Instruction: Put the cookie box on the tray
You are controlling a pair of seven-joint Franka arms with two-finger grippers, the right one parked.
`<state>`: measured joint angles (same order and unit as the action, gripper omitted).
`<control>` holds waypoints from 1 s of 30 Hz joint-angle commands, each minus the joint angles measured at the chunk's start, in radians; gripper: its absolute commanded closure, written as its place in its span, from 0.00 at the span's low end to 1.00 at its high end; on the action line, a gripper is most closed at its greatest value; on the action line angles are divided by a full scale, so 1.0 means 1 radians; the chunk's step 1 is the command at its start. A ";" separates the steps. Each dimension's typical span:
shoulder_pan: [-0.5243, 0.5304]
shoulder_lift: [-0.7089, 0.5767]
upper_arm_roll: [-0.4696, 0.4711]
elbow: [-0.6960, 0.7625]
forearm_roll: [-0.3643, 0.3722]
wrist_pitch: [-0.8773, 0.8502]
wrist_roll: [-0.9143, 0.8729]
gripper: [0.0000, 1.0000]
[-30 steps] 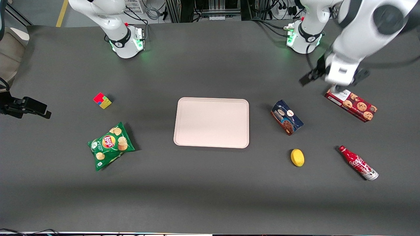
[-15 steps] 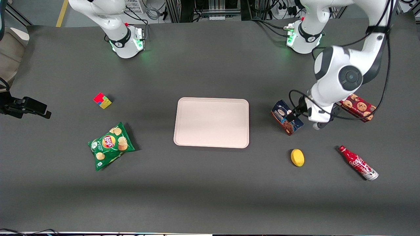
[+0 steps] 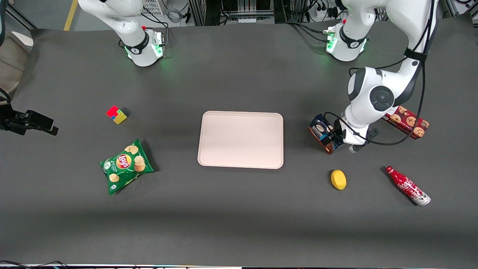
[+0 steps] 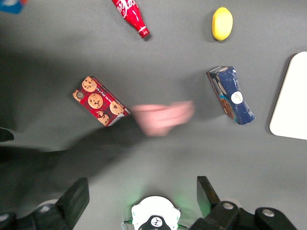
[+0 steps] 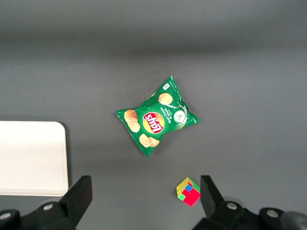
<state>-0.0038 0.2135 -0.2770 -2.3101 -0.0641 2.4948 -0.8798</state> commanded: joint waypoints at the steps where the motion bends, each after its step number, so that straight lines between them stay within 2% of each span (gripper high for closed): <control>1: -0.007 0.000 -0.001 -0.014 0.021 0.018 -0.031 0.97; 3: -0.007 0.004 -0.001 -0.012 0.021 0.018 -0.031 1.00; 13: -0.005 -0.031 -0.002 0.053 0.021 -0.069 -0.025 0.99; 23: -0.005 -0.068 -0.008 0.420 0.020 -0.557 -0.036 0.96; 30: -0.008 -0.069 -0.105 0.659 0.009 -0.789 -0.034 0.96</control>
<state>-0.0035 0.1297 -0.3140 -1.8138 -0.0616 1.8526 -0.8827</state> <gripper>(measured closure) 0.881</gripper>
